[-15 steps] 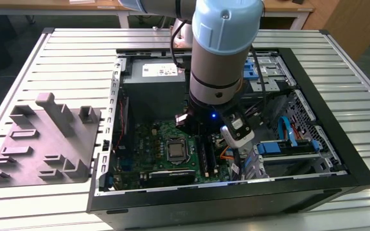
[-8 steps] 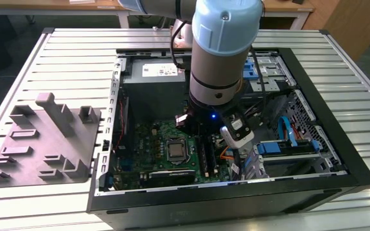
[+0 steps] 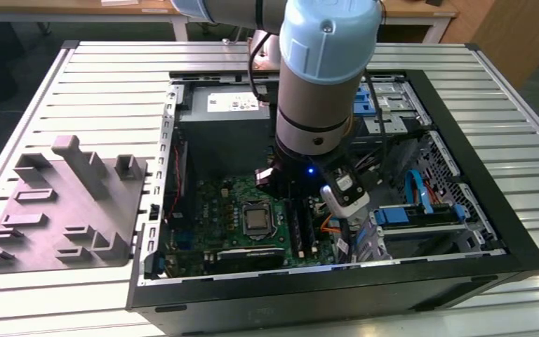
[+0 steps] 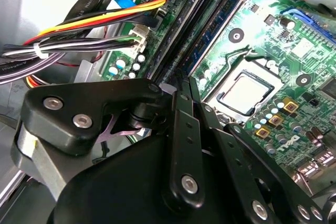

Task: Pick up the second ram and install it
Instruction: 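Insert the second ram into the second slot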

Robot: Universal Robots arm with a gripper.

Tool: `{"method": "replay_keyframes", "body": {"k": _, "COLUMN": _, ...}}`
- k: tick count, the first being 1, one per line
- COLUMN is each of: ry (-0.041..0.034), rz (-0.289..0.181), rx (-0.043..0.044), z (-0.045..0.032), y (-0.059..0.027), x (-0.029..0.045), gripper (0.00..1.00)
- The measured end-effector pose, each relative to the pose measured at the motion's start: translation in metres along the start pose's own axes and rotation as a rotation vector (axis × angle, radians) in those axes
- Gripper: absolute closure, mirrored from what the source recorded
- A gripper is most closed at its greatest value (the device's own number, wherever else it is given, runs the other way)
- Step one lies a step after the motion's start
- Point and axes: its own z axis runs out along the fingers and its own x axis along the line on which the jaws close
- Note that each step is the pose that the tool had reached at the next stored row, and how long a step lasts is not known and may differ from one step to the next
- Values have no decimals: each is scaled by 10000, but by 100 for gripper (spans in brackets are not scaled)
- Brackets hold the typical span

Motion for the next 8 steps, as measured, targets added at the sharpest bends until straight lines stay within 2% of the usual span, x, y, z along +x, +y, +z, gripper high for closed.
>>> {"method": "replay_keyframes", "body": {"k": 8, "ry": 1, "rz": -1, "rx": 5, "z": 13, "y": -1, "x": 1, "gripper": 88}}
